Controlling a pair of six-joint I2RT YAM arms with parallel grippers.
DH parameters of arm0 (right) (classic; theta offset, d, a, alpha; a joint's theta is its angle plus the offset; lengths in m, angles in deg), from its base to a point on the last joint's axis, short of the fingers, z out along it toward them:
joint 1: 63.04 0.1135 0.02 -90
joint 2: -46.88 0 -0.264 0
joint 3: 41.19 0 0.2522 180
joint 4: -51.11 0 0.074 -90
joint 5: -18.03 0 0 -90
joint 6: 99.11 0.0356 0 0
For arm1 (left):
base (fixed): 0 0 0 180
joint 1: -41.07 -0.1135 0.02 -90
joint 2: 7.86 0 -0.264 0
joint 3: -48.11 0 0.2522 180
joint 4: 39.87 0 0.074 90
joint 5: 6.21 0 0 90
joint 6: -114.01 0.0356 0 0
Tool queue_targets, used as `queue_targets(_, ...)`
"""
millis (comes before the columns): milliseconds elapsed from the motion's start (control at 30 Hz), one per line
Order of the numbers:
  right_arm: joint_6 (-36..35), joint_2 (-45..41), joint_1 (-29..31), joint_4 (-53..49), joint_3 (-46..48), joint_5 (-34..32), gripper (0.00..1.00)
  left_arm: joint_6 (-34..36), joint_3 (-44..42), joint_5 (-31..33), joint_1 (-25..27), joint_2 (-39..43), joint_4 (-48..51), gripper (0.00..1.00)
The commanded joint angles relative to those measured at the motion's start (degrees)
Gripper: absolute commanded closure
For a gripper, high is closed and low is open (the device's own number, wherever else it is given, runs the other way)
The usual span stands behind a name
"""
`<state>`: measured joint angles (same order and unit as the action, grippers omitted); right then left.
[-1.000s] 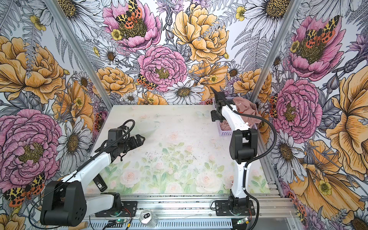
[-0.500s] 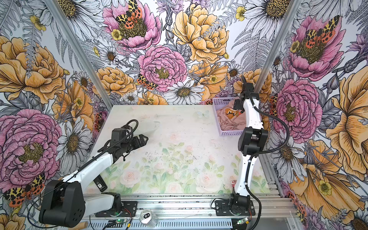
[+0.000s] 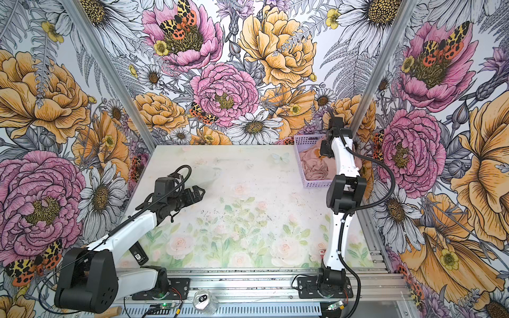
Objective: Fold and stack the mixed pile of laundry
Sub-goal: 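Lift the pink T-shirt out of the basket with the right gripper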
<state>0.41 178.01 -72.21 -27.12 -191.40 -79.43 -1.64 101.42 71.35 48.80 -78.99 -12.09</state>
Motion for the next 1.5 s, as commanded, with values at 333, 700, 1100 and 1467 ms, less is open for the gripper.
queue_targets(333,0.85,-18.99,4.76,1.71,-14.47,15.89,1.0,-0.72,1.41,1.4,0.45,1.34,-1.27,0.01)
queue_targets(700,3.03,-27.73,17.23,8.83,-20.11,36.33,1.0,-1.19,-0.07,4.05,0.4,5.92,0.51,0.01)
queue_targets(1100,10.32,-23.64,35.34,16.13,-14.11,53.34,1.0,-4.77,-2.61,18.45,-3.31,18.1,9.19,0.01)
queue_targets(1467,3.2,-29.74,28.16,15.41,29.87,31.77,0.64,-4.76,-3.07,26.58,-7.25,30.67,17.81,0.01)
